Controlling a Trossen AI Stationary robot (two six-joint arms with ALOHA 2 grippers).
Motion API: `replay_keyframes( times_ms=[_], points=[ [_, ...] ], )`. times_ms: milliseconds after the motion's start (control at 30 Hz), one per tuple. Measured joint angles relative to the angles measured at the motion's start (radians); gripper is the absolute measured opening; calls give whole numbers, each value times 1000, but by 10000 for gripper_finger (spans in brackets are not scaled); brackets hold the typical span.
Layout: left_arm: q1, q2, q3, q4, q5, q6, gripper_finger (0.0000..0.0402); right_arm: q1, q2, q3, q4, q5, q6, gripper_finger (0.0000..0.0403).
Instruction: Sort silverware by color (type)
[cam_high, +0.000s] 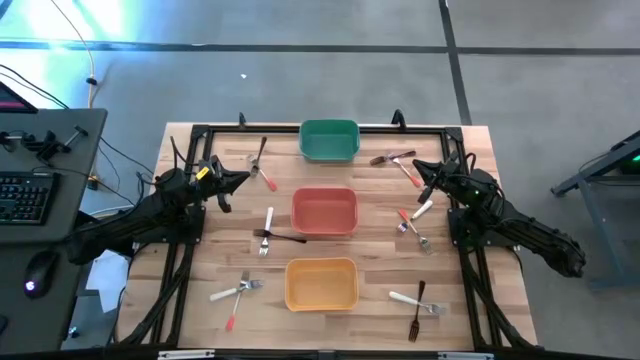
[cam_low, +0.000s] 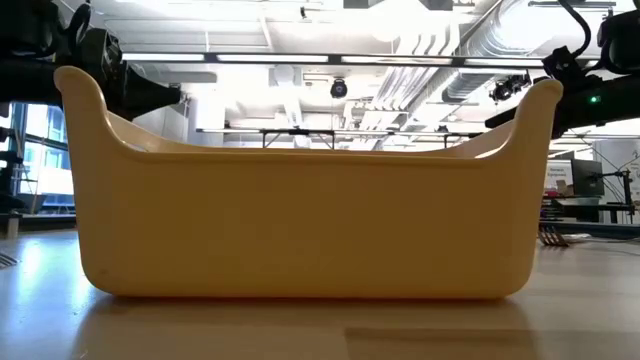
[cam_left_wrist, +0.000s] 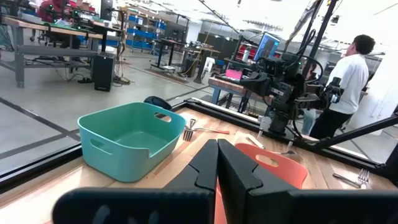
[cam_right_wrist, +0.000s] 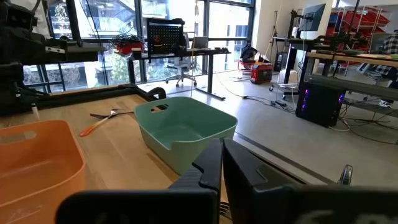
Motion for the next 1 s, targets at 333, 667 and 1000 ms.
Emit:
replay_keyframes(
  times_ms=[333,667,1000],
  points=[
    [0,0,0,0,0,0,0,0,0,0,0,0,0,0],
    [0,0,0,0,0,0,0,-5,0,0,8,54,0,0],
    [0,0,0,0,0,0,0,-4,0,0,14,47,574,0]
  ],
)
